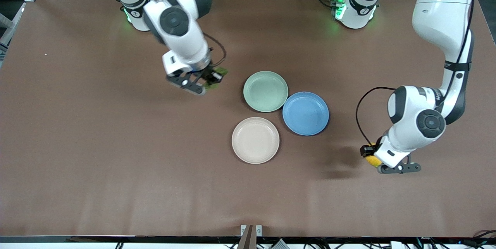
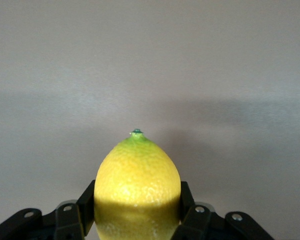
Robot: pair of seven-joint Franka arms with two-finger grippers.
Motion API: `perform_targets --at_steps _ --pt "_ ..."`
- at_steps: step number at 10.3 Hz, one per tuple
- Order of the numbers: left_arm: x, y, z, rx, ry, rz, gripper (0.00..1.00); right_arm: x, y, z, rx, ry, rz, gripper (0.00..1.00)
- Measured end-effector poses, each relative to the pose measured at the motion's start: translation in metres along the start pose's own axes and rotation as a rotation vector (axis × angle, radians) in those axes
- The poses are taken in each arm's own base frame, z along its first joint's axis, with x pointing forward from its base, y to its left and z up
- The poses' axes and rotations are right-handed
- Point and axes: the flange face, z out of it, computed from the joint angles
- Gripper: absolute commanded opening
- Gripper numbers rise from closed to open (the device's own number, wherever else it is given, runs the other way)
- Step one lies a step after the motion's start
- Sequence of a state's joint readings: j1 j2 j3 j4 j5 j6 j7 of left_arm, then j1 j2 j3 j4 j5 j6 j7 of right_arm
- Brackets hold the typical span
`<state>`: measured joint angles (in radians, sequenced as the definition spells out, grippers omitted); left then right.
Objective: Place lemon and lettuce in plates
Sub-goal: 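Carry the lettuce onto the green plate with the right gripper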
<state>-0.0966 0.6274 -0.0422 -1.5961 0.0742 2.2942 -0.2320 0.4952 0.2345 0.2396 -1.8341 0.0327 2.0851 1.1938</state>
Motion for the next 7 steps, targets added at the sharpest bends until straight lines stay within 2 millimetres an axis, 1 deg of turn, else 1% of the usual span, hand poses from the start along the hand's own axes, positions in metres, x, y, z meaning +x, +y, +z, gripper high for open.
perform_targets --at_steps 1,2,3,5,6,7 --pt "-0.001 0.006 -0.001 -0.007 0.000 -0.016 0.00 -0.025 -0.016 0.012 0.029 0.003 0.032 0.00" --pt "-0.001 0.011 -0.002 -0.017 0.001 -0.027 0.00 -0.050 -0.032 0.031 0.052 0.001 0.065 0.00" --pt "0.000 0.015 -0.005 -0.024 0.004 -0.032 0.00 -0.072 -0.044 0.054 0.067 0.007 0.099 0.00" --pt "0.001 0.019 -0.008 -0.028 0.010 -0.057 0.00 -0.104 -0.060 0.093 0.087 0.023 0.147 0.00" --pt "0.000 0.025 -0.009 -0.030 0.011 -0.071 0.00 -0.114 -0.065 0.106 0.100 0.026 0.162 0.12" --pt "-0.002 0.035 -0.010 -0.032 0.012 -0.084 0.00 -0.118 -0.072 0.119 0.122 0.028 0.184 0.20"
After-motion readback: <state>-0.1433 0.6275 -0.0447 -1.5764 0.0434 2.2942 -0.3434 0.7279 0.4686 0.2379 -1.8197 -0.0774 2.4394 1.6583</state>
